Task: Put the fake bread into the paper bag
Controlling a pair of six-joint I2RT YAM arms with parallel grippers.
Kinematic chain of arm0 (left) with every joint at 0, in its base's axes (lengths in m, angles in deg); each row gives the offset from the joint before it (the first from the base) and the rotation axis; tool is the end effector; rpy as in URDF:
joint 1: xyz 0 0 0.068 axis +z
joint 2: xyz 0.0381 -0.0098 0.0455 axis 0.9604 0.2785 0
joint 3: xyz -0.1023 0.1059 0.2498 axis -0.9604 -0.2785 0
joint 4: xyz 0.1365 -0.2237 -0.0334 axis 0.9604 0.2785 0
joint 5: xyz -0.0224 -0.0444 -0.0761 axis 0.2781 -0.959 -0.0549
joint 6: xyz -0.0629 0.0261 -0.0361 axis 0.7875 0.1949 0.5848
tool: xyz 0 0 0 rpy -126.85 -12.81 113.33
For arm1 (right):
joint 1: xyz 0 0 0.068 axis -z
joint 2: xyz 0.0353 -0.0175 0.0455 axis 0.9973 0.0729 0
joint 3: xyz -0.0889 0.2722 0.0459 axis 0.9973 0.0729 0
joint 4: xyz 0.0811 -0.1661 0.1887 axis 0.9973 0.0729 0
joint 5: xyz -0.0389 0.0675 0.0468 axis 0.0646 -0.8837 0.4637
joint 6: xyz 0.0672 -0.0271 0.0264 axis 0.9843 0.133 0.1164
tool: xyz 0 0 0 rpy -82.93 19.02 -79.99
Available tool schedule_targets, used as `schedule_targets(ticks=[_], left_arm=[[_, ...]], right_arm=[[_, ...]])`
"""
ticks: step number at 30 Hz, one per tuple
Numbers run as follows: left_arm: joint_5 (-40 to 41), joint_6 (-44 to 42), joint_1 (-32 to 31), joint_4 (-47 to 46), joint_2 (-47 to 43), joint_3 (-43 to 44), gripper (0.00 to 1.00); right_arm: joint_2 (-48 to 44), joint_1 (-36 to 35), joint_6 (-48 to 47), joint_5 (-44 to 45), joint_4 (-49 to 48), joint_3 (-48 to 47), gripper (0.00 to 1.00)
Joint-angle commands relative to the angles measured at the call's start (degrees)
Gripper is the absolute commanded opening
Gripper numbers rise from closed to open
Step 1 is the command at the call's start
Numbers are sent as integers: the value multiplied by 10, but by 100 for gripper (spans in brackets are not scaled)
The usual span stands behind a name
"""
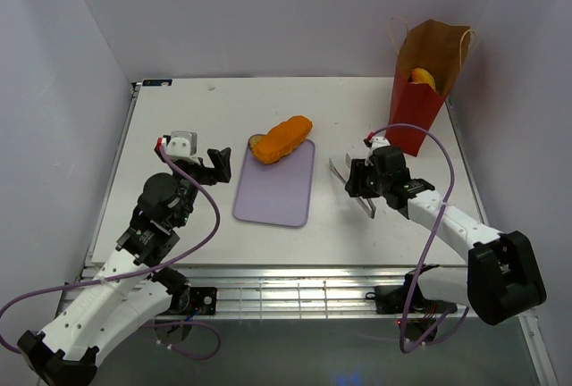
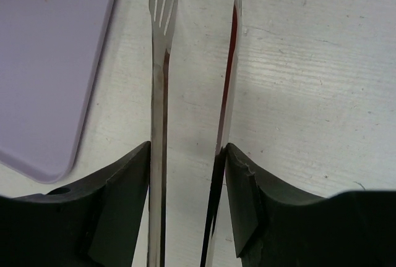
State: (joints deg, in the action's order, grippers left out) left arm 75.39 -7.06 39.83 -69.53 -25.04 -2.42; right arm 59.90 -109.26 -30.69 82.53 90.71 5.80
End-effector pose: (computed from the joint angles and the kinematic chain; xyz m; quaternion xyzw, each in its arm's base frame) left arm 0.1606 -0.0796 0.3488 0.0509 0.7110 -0.1056 0.6933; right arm 0.2493 0.1080 0.2108 -0.0559 0.9000 0.1463 0.4067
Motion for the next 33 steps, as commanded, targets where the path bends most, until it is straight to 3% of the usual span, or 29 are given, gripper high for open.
schedule_targets(ticks=[1, 14, 33], left_arm=[[2, -4, -4, -5, -3, -4, 98], [-1, -4, -4, -5, 3, -4, 98], [-3, -4, -4, -5, 7, -4, 98]], right_arm=[[15, -9, 1, 26, -48, 2, 56], [87, -12, 1, -17, -56, -4, 62], [140, -17, -24, -22, 37, -79, 79]])
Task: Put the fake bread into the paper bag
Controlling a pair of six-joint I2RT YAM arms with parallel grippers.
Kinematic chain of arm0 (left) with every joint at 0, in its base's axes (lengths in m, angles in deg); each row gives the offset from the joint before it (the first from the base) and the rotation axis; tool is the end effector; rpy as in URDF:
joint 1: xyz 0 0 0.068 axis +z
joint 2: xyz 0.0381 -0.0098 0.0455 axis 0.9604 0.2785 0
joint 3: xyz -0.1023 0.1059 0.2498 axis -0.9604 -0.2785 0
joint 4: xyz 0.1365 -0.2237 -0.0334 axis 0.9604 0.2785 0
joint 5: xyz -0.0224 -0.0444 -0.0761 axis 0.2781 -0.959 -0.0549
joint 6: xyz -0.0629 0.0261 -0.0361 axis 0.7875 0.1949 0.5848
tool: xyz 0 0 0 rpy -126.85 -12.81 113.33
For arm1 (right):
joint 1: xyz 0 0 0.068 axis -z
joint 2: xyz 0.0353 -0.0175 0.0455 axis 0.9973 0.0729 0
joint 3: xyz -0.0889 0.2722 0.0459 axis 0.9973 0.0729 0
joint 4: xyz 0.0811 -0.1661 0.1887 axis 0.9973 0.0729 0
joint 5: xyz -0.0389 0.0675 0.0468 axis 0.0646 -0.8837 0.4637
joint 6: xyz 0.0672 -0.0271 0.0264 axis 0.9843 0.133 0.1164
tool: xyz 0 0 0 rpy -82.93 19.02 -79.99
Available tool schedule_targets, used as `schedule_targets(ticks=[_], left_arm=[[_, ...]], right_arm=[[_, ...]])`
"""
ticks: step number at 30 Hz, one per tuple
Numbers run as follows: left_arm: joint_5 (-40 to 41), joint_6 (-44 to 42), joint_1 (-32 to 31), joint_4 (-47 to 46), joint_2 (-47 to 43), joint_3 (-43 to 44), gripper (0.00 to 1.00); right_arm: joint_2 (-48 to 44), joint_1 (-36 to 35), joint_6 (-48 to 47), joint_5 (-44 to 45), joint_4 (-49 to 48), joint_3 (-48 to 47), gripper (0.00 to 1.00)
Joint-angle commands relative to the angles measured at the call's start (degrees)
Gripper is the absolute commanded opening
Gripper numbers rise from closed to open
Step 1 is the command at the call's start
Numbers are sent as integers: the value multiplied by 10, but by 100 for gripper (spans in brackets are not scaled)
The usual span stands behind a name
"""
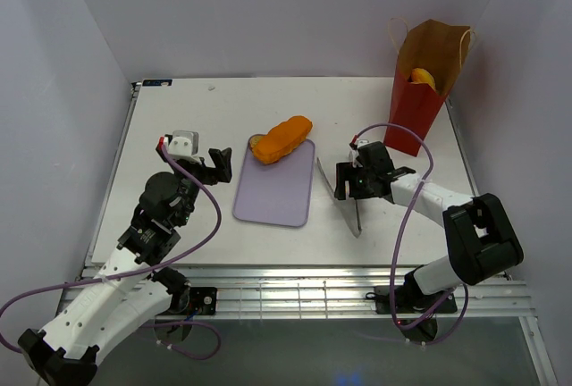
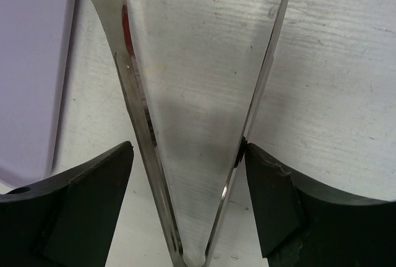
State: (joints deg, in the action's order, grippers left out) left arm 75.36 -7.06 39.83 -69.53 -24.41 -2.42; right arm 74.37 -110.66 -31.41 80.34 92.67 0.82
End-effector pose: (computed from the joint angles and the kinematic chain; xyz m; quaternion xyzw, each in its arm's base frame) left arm 0.1627 -0.0811 0.3470 0.0528 0.7145 -0.1038 0.6899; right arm 0.2756 0.1303 0.1686 -0.0822 0.9367 0.1337 0.3131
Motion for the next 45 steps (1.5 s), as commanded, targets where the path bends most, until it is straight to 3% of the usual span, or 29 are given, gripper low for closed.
schedule_targets(ticks=[1, 15, 22, 28, 34, 45], left_arm=[[-4, -3, -4, -5, 1, -4, 98], [1, -4, -4, -5, 1, -4, 98], [6, -5, -4, -8, 3, -7, 98], [13, -7, -4, -11, 3, -10, 98], [23, -11, -4, -11, 12, -11, 98], [56, -26, -4, -13, 24, -13, 98]], right_arm=[[-5, -3, -19, 5, 23, -34, 79], [-73, -3, -62, 18, 129, -144, 84], [-197, -3, -57, 49, 39, -118, 85], [-268, -4, -74, 70, -18, -87, 92], [-283, -3, -65, 74, -4, -72, 98], [-292, -3, -43, 137, 8, -65, 92]])
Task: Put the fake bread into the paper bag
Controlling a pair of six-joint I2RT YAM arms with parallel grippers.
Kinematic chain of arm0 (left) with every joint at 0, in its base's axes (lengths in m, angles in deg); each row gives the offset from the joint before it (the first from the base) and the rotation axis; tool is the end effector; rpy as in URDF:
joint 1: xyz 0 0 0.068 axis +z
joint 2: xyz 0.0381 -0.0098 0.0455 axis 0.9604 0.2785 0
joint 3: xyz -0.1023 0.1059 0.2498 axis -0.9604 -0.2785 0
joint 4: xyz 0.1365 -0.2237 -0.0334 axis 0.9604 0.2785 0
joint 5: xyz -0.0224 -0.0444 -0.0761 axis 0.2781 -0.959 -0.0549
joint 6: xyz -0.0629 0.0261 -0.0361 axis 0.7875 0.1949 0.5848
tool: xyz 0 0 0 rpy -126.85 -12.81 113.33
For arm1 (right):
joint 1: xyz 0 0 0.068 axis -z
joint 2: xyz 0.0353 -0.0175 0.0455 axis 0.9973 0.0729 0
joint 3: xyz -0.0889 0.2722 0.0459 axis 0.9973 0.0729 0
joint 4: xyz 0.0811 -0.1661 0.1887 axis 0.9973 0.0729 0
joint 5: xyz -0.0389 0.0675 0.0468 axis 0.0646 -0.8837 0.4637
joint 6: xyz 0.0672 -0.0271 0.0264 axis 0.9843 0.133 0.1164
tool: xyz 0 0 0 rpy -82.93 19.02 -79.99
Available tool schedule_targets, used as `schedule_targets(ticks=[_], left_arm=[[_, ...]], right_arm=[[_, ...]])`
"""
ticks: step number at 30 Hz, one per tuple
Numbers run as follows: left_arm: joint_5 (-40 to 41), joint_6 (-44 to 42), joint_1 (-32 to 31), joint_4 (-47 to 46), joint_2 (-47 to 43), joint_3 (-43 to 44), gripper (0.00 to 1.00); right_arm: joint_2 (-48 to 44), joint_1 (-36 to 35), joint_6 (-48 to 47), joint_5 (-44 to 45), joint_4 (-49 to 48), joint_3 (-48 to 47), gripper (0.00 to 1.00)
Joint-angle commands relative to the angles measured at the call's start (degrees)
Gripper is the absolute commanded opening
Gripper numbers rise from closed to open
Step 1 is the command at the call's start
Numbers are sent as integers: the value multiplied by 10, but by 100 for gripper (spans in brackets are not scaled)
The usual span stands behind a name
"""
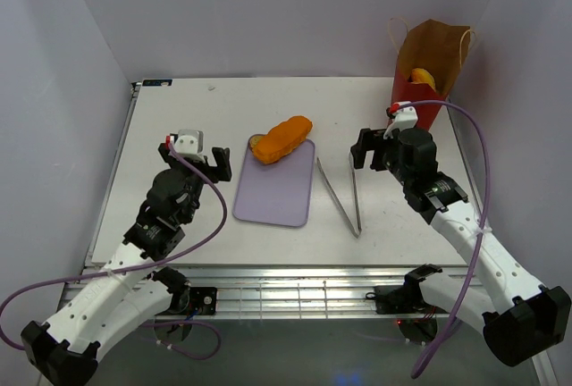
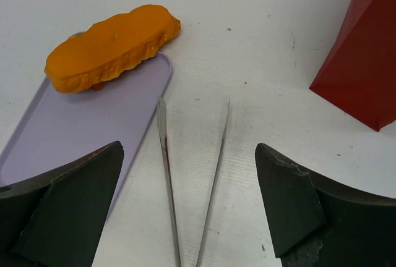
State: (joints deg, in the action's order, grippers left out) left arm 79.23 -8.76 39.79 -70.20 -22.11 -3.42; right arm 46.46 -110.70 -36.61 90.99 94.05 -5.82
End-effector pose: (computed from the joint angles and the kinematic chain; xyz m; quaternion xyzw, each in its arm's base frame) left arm 0.1719 -0.0825 0.3354 0.0477 0.7290 -0.0613 0.6801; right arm 0.2288 0.0954 0.3372 -0.0574 0.8011 0.1224 0.5830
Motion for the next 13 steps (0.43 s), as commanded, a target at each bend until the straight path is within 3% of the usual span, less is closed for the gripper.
schedule_targets(ticks=[1, 13], left_arm=[[17, -9, -3, -6, 3, -3, 98], [15, -5, -3, -1, 21, 0, 98]], right_arm=[[-13, -3, 9, 32, -6, 2, 92], [3, -3, 11, 36, 7, -1, 93]])
